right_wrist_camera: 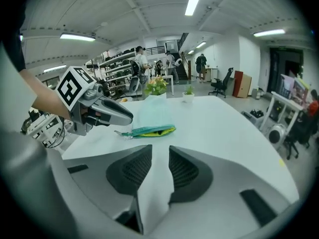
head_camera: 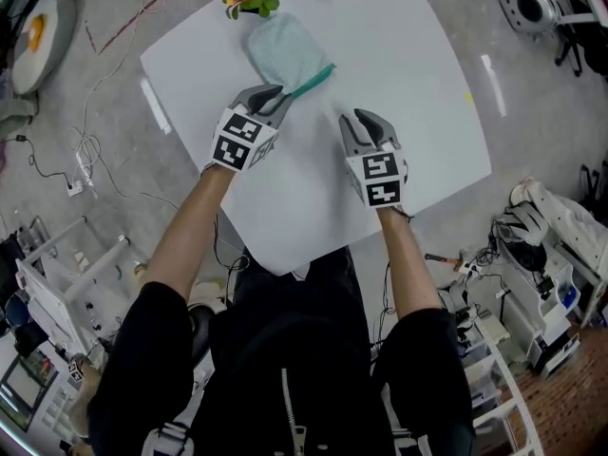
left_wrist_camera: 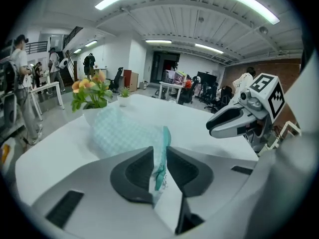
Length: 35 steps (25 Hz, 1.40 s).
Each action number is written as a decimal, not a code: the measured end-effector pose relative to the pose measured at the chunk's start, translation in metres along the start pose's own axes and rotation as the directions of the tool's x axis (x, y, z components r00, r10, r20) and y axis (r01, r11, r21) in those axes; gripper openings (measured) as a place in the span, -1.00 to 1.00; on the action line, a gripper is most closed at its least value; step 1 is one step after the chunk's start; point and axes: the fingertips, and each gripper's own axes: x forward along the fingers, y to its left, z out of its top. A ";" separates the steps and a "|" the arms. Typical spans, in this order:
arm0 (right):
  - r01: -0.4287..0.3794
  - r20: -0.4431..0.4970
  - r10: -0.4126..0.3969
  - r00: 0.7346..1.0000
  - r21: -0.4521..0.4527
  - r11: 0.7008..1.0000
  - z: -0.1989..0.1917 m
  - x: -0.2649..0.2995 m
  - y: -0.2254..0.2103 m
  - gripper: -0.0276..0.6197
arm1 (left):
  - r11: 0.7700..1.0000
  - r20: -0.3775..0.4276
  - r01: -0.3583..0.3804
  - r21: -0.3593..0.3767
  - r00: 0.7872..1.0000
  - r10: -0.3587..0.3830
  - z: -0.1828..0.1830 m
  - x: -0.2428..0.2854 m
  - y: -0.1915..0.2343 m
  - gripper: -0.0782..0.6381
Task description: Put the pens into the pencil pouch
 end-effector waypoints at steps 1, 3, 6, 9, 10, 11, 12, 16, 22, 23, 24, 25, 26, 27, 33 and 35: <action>-0.003 0.005 0.003 1.000 -0.011 1.000 0.002 -0.002 0.001 -0.56 | 1.000 0.013 -0.018 -0.002 1.000 0.018 0.003 -0.007 0.001 -0.58; -0.011 0.029 0.012 0.999 -0.011 1.000 0.010 -0.009 0.004 -0.68 | 0.999 0.039 -0.050 -0.010 0.998 0.051 0.010 -0.022 0.002 -0.58; -0.026 0.081 0.025 0.996 0.011 1.000 0.027 -0.021 0.005 -0.88 | 0.994 0.087 -0.101 -0.033 0.991 0.104 0.021 -0.046 0.003 -0.58; -0.056 0.126 0.054 0.991 0.014 0.998 0.044 -0.031 0.009 -0.89 | 0.987 0.135 -0.150 -0.053 0.978 0.156 0.033 -0.070 0.003 -0.58; -0.059 0.134 0.058 0.989 0.007 0.998 0.049 -0.035 0.010 -0.89 | 0.985 0.147 -0.163 -0.058 0.974 0.170 0.036 -0.078 0.003 -0.58; -0.060 0.145 0.060 0.988 -0.005 0.998 0.054 -0.038 0.012 -0.89 | 0.982 0.159 -0.176 -0.063 0.970 0.184 0.040 -0.085 0.002 -0.58; -0.063 0.159 0.065 0.985 -0.019 0.998 0.061 -0.041 0.014 -0.89 | 0.980 0.171 -0.189 -0.068 0.965 0.198 0.043 -0.093 0.002 -0.59; -0.076 0.184 0.086 0.979 -0.061 0.995 0.079 -0.054 0.026 -0.89 | 0.969 0.217 -0.231 -0.091 0.945 0.246 0.048 -0.124 -0.003 -0.65; -0.093 0.264 0.116 0.957 -0.098 0.991 0.112 -0.082 0.034 -0.89 | 0.949 0.282 -0.285 -0.136 0.907 0.312 0.057 -0.164 -0.014 -0.68; -0.094 0.278 0.117 0.953 -0.095 0.991 0.115 -0.088 0.035 -0.89 | 0.947 0.288 -0.291 -0.140 0.903 0.320 0.058 -0.171 -0.017 -0.68; -0.093 0.293 0.117 0.949 -0.093 0.991 0.120 -0.095 0.036 -0.89 | 0.944 0.297 -0.297 -0.142 0.897 0.327 0.061 -0.178 -0.020 -0.68; -0.093 0.306 0.118 0.945 -0.095 0.991 0.125 -0.101 0.036 -0.89 | 0.942 0.309 -0.303 -0.143 0.891 0.334 0.064 -0.185 -0.022 -0.68; -0.092 0.320 0.120 0.940 -0.101 0.991 0.131 -0.108 0.037 -0.89 | 0.940 0.322 -0.310 -0.144 0.883 0.341 0.069 -0.192 -0.023 -0.68; -0.091 0.335 0.123 0.934 -0.110 0.990 0.138 -0.114 0.038 -0.89 | 0.937 0.335 -0.317 -0.146 0.876 0.348 0.074 -0.199 -0.024 -0.68; -0.085 0.377 0.127 0.918 -0.126 0.988 0.159 -0.135 0.044 -0.89 | 0.929 0.383 -0.341 -0.143 0.846 0.370 0.094 -0.227 -0.027 -0.68; -0.086 0.385 0.122 0.915 -0.109 0.990 0.160 -0.134 0.042 -0.89 | 0.929 0.384 -0.342 -0.140 0.846 0.369 0.094 -0.229 -0.029 -0.68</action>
